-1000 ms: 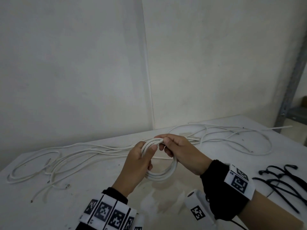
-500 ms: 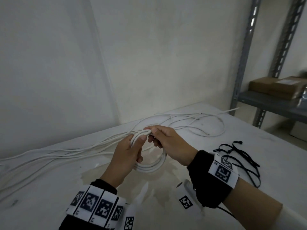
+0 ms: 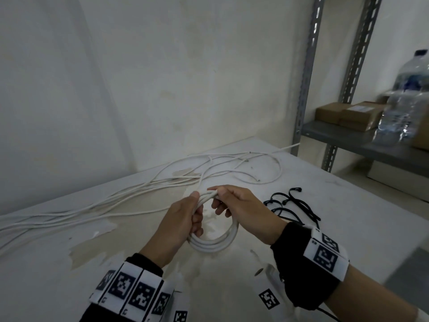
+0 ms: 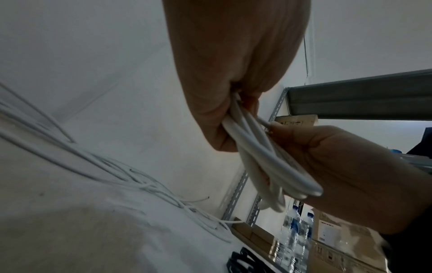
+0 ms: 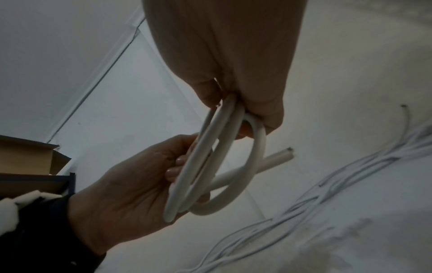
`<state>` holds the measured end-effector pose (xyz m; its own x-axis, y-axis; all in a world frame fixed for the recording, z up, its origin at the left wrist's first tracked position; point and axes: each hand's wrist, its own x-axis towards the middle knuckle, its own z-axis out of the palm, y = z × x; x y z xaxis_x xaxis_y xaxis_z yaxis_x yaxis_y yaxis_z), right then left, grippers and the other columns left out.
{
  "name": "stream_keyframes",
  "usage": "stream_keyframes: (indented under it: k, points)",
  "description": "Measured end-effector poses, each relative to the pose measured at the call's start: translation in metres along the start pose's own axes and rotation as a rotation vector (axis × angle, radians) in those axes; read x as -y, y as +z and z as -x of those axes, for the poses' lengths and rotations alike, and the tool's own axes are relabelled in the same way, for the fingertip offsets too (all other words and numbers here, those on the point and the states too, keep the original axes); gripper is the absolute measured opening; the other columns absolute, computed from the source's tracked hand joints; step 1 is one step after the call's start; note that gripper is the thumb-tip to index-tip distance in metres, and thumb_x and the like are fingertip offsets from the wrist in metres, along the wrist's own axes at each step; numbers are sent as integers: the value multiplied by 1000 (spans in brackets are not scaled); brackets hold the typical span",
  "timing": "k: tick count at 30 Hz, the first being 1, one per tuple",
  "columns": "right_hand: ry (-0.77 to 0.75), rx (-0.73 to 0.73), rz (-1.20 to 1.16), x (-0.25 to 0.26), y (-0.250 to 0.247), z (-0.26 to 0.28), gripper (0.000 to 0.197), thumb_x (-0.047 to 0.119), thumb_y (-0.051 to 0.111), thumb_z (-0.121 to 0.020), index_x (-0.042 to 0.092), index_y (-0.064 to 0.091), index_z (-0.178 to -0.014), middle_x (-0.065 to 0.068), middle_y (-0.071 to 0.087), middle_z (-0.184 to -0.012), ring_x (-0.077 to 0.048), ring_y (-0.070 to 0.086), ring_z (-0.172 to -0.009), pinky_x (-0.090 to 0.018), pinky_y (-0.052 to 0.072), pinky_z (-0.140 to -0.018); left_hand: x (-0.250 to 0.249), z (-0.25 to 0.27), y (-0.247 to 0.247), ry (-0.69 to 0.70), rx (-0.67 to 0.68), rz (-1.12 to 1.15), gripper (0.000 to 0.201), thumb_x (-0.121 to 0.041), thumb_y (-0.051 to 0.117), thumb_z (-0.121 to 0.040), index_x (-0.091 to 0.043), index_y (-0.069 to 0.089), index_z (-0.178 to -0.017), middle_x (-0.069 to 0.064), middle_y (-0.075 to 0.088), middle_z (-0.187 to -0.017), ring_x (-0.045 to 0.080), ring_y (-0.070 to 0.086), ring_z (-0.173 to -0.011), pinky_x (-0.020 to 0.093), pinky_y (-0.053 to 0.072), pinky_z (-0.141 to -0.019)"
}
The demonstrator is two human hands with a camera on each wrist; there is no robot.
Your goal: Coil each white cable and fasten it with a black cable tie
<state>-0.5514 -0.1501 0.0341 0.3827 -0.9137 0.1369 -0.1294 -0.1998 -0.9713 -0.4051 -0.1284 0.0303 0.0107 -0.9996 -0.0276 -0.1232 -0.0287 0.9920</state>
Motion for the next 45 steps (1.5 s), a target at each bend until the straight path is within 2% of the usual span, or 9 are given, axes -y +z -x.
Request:
stream_keyframes:
  k: [6,11,16,20,27,32,34,39,45]
  points:
    - [126,-142,95,-16,-49,9,22,25,40,-97,16,58,-106,3,60,-90,-8,58,-81,-19,43,-73,5,0,6,-7,-11,-4,38,-29,35,-99,-10,46,-67,-9,36,-43,6,33,-38,24,36,-49]
    - [230,-206,622,-43,-98,2,18,16,52,-91,8,59,-105,2,54,-85,-13,52,-76,-12,39,-61,1,-7,8,-7,-41,1,39,-27,34,-100,-10,44,-66,-9,35,-42,6,32,-38,22,37,-47]
    - [399,-149,947,-55,-105,-13,22,21,53,-90,6,54,-105,-3,48,-99,-20,50,-95,-23,38,-75,0,-12,10,-18,-42,11,40,-28,34,-99,-10,45,-65,-7,34,-44,7,32,-38,24,36,-49]
    - [548,-36,1056,-53,-101,-27,18,22,54,-89,9,43,-89,-5,46,-93,-20,46,-86,-19,32,-52,1,-12,6,-18,-67,5,40,-28,35,-99,-10,46,-66,-7,35,-45,7,32,-38,24,37,-48]
    - [531,-120,1009,-49,-91,-37,33,11,56,-87,0,49,-118,-16,51,-126,-27,52,-113,-29,43,-86,2,-10,-12,-17,-102,6,40,-28,35,-100,-10,44,-66,-8,34,-43,6,32,-37,24,36,-49]
    - [436,-252,691,-44,-79,-40,4,4,65,-79,8,62,-78,-10,61,-88,-20,58,-71,-18,45,-54,0,-10,-25,3,-138,22,38,-27,35,-99,-9,44,-67,-8,35,-43,6,32,-36,25,37,-50]
    - [407,-307,534,-40,-68,-42,9,5,68,-77,8,59,-80,-6,57,-74,-15,55,-57,-13,41,-44,0,-9,-30,7,-153,33,38,-27,36,-99,-9,45,-66,-8,35,-43,6,32,-36,26,36,-50]
    - [471,-358,278,-37,-44,-52,59,-3,64,-78,-3,35,-130,-19,58,-77,-19,54,-54,-22,46,-50,3,-2,-45,11,-176,42,39,-28,36,-99,-9,46,-66,-8,35,-41,6,32,-35,27,36,-52]
    - [439,-363,236,-39,-32,-55,41,-3,64,-78,-12,51,-116,-18,59,-70,-25,55,-60,-27,45,-62,4,5,-68,12,-217,42,39,-28,36,-99,-10,46,-65,-8,35,-41,6,32,-35,28,36,-51]
